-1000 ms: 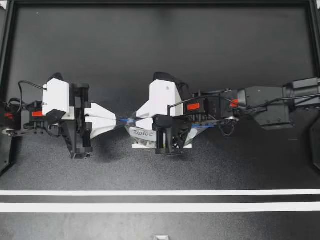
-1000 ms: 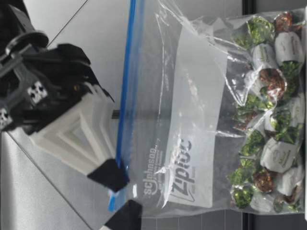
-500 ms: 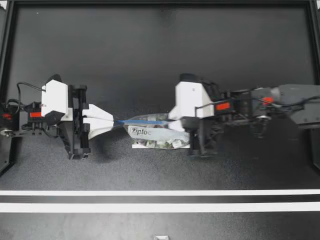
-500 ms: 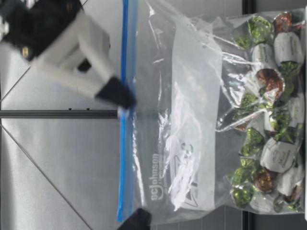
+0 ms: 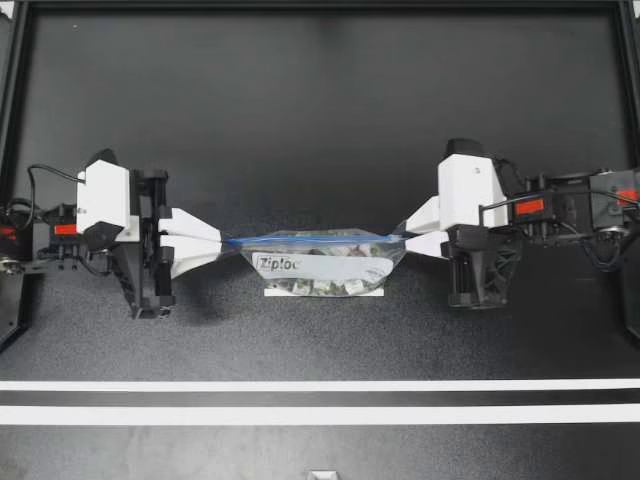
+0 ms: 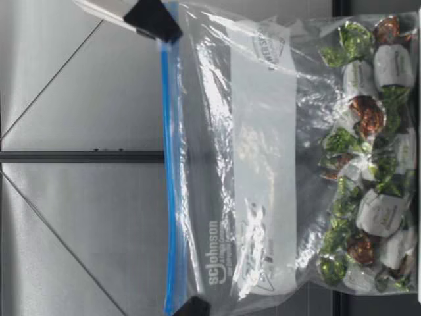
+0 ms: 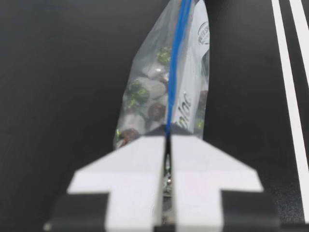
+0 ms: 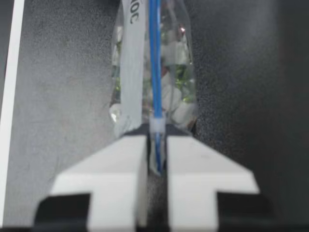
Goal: Slide open the ziploc bag.
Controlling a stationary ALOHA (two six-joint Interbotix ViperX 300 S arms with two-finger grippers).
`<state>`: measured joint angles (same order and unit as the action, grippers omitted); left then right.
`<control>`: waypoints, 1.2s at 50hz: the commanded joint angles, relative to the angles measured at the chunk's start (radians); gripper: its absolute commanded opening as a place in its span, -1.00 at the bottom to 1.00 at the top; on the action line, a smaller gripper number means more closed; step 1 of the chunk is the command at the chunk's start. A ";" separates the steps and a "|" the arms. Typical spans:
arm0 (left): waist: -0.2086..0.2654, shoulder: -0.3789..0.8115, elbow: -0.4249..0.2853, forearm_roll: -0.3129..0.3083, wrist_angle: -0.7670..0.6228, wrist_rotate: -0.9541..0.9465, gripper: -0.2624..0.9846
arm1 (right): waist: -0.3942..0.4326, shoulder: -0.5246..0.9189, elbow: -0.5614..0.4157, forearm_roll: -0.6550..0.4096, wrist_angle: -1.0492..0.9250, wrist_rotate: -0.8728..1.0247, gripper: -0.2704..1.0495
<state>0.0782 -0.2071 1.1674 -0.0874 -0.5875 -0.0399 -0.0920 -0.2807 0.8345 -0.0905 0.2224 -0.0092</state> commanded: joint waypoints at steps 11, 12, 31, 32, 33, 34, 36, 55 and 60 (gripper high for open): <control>0.009 -0.014 -0.015 -0.002 -0.002 0.008 -0.81 | -0.011 -0.014 0.002 -0.002 -0.015 0.003 -0.80; 0.008 -0.014 -0.015 -0.002 -0.002 0.009 -0.80 | -0.011 -0.014 0.002 -0.002 -0.017 0.003 -0.79; 0.009 -0.015 -0.023 0.002 0.002 0.011 0.06 | -0.011 -0.015 0.017 -0.002 -0.026 0.009 -0.17; 0.009 -0.017 -0.025 0.002 0.002 0.012 0.06 | -0.011 -0.015 0.018 -0.002 -0.026 0.008 -0.13; 0.009 -0.017 -0.025 0.000 0.002 0.012 0.05 | -0.011 -0.017 0.020 -0.002 -0.026 0.009 -0.10; 0.009 -0.018 -0.025 0.002 0.002 0.012 0.05 | -0.011 -0.018 0.023 -0.002 -0.028 0.009 -0.06; 0.009 -0.025 -0.023 0.003 0.003 0.014 0.04 | -0.011 -0.021 0.026 0.000 -0.032 0.009 -0.01; 0.009 -0.147 -0.032 0.029 0.002 0.012 0.04 | -0.011 -0.080 0.103 0.011 -0.365 0.012 0.02; 0.009 -0.178 -0.038 0.031 0.005 0.014 0.04 | -0.009 -0.083 0.117 0.012 -0.454 0.012 0.02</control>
<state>0.0844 -0.3497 1.1551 -0.0598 -0.5814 -0.0291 -0.0966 -0.3451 0.9526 -0.0828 -0.1580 0.0015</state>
